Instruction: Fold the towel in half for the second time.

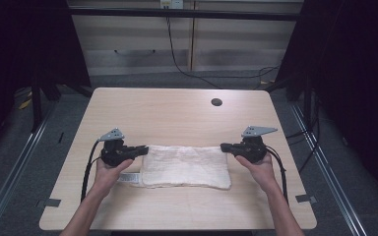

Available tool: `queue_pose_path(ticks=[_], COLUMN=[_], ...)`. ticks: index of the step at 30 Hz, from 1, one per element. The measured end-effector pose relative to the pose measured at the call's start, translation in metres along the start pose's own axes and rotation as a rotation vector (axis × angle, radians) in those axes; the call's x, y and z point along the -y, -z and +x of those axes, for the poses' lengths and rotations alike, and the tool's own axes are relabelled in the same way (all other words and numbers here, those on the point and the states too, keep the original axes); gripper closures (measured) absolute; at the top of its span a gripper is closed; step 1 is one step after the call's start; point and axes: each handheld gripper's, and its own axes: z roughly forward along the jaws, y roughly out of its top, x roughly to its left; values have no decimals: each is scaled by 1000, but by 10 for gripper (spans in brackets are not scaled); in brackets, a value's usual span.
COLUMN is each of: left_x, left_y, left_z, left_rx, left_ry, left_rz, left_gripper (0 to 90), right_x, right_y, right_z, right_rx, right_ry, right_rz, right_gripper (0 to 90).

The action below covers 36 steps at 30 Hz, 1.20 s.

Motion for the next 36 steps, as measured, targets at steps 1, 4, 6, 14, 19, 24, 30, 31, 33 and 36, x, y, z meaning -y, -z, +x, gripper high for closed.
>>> queue_pose_path(ticks=[1,4,6,14,19,24,30,31,33,36], left_x=[2,5,5,10,12,13,12,13,13,12], left_y=[-1,-2,-3,-9,-8,-9,-9,-10,-11,-11], left_z=[0,1,0,3,2,2,1,0,0,-2], left_rx=[-13,-20,-41,-65,-72,-79,-88,-88,-91,-86], left_ry=[-7,4,6,36,47,40,36,39,39,32], left_rz=[16,16,10,23,23,29,38,37,40,34], left_gripper=[861,863,865,868,868,869,871,871,871,871], right_x=[2,9,13,20,27,37,45,47,50,56], right_y=[0,-1,0,9,13,17,20,20,18,15], right_z=[1,5,8,23,31,41,53,56,61,66], right_rx=[0,0,-4,-41,-60,-80,-98,-96,-97,-116], right_ry=[-1,0,5,26,33,44,55,60,81,85], right_rz=[4,15,10,10,30,51,78,92,125,147], right_gripper=[891,891,891,891,892,891,891,892,891,891])
